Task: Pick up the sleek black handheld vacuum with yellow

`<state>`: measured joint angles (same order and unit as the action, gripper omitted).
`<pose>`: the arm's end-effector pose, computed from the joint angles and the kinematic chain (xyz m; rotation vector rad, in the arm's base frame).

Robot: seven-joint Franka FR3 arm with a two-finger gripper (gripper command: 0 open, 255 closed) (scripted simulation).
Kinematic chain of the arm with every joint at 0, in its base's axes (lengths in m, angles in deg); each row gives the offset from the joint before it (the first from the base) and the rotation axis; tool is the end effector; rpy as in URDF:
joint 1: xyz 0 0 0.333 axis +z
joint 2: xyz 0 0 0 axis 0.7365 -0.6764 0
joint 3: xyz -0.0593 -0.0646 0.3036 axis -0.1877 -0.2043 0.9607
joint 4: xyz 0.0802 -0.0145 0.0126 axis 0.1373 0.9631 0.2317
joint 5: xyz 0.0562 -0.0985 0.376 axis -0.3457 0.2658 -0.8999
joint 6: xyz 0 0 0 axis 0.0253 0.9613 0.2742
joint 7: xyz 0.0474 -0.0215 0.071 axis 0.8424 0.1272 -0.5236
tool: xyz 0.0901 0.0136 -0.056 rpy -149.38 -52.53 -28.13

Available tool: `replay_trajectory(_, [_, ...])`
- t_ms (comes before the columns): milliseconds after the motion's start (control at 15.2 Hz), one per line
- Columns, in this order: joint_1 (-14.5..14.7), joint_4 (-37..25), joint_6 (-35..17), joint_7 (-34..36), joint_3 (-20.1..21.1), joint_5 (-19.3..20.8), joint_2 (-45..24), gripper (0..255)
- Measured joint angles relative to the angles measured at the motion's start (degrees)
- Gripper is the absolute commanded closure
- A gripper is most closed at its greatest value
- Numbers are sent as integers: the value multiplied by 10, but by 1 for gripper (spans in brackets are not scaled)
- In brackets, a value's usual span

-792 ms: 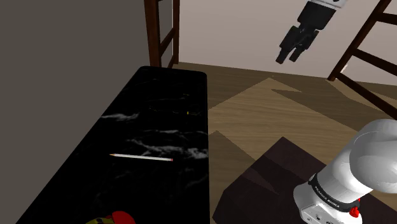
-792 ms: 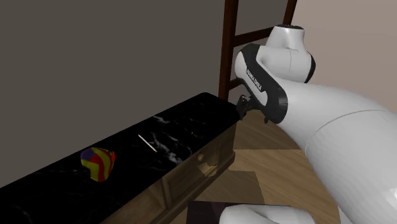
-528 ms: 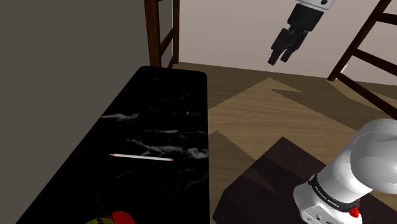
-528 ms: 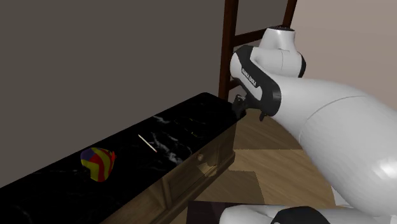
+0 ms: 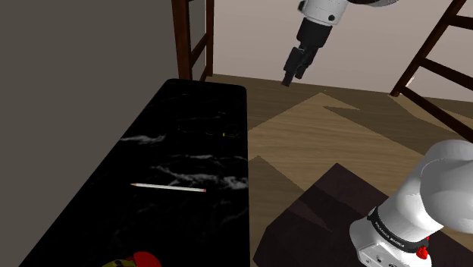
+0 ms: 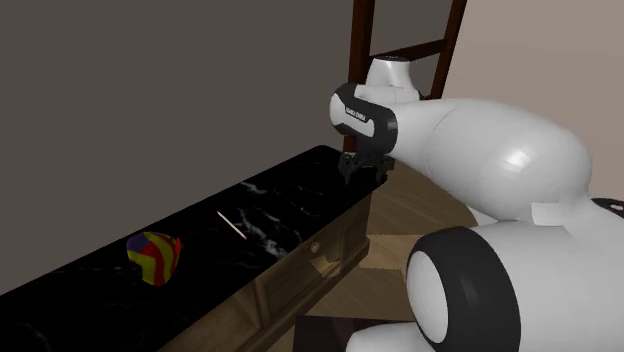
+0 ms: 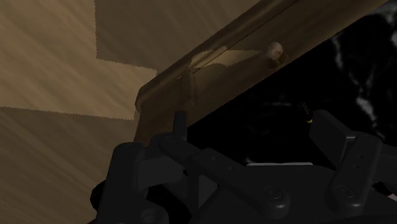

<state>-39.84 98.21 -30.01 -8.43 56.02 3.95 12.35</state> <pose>0.4108 0.0536 0.5610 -3.0636 -0.3277 -0.1759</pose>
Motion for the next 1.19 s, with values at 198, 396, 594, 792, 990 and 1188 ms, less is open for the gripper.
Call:
replay_trajectory(198, [18, -22, -27, -19, 13, -1, -52, 0])
replay_trajectory(396, [34, -47, -54, -39, 26, 0, -108, 0])
replay_trajectory(594, [49, -75, -72, -57, 40, 3, -157, 0])
replay_trajectory(792, [64, -114, -84, -71, 56, 10, -213, 0])
replay_trajectory(990, [77, -142, -106, -89, 69, 19, -266, 0])
replay_trajectory(1188, [91, -175, -115, -102, 84, 32, -313, 0])
